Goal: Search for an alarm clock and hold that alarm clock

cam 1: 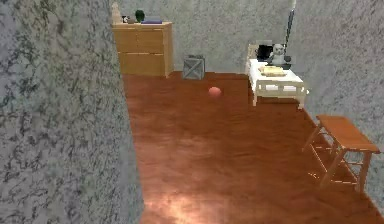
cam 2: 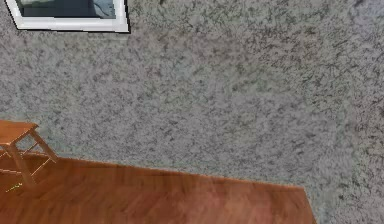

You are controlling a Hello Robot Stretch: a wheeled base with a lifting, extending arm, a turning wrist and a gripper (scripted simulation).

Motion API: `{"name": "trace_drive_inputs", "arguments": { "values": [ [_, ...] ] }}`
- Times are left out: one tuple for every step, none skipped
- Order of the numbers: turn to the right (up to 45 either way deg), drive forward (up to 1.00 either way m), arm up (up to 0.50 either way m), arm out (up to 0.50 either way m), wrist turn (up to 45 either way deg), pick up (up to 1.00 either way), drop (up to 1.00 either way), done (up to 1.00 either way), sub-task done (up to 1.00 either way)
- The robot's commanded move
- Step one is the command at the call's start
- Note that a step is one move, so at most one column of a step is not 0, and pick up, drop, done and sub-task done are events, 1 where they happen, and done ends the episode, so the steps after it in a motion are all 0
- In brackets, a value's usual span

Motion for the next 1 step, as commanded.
{"name": "trace_drive_inputs", "arguments": {
  "values": [
    [0.0,1.00,0.00,0.00,0.0,0.00,0.00,0.00,0.00]
  ]
}}
